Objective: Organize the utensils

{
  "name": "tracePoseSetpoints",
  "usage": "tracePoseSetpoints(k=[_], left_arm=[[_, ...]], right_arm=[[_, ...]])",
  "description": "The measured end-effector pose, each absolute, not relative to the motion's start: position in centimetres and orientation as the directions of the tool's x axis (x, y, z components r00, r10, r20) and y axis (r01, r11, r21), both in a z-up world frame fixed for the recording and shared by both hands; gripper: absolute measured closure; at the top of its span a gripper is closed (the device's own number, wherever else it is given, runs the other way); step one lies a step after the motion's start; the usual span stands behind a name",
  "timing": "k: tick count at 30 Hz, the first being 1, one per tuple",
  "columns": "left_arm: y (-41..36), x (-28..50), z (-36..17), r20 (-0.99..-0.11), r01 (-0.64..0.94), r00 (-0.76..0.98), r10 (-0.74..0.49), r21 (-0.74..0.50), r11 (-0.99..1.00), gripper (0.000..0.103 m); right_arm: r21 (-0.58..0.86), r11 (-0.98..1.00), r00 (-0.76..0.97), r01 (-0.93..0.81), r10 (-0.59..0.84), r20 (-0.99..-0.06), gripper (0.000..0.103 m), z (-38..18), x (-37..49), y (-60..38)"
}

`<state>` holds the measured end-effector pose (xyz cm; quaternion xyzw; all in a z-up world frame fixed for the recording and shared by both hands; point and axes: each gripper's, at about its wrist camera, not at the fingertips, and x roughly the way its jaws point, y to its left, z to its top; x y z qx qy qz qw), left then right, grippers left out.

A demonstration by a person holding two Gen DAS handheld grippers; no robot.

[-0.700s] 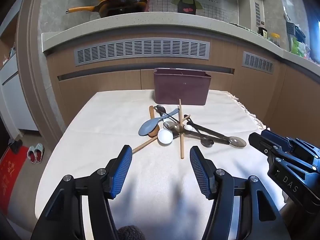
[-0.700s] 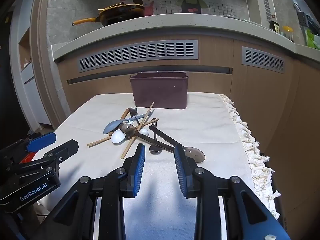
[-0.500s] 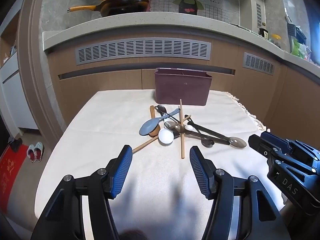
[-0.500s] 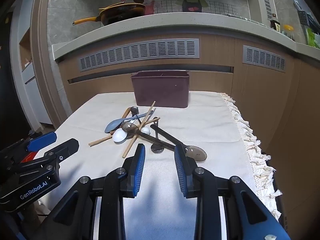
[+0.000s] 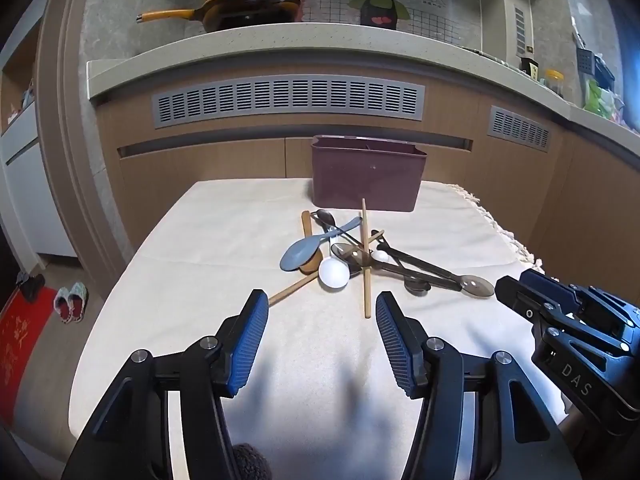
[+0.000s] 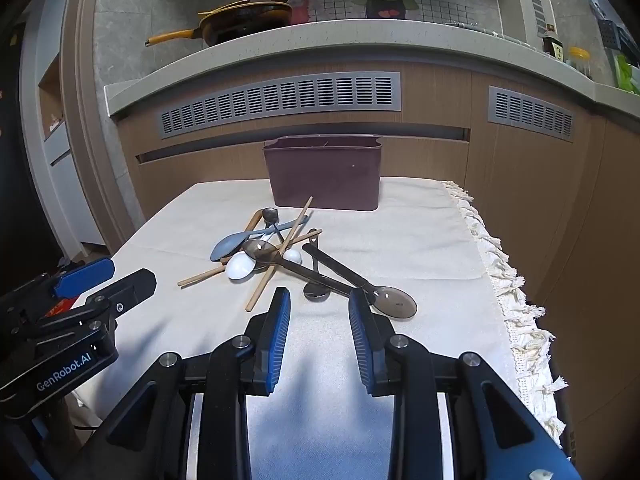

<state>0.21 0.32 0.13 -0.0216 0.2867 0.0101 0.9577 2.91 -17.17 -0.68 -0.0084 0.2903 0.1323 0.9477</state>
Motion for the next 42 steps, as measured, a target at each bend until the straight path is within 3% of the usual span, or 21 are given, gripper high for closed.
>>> tracePoseSetpoints(k=[42], left_arm=[[-0.02,0.02,-0.43,-0.564,-0.025,0.825,-0.001,-0.039,0.999,0.046]], right_arm=[[0.052,0.967,0.793,-0.251,0.236,-0.562,0.074,-0.78,2.90,-17.12]])
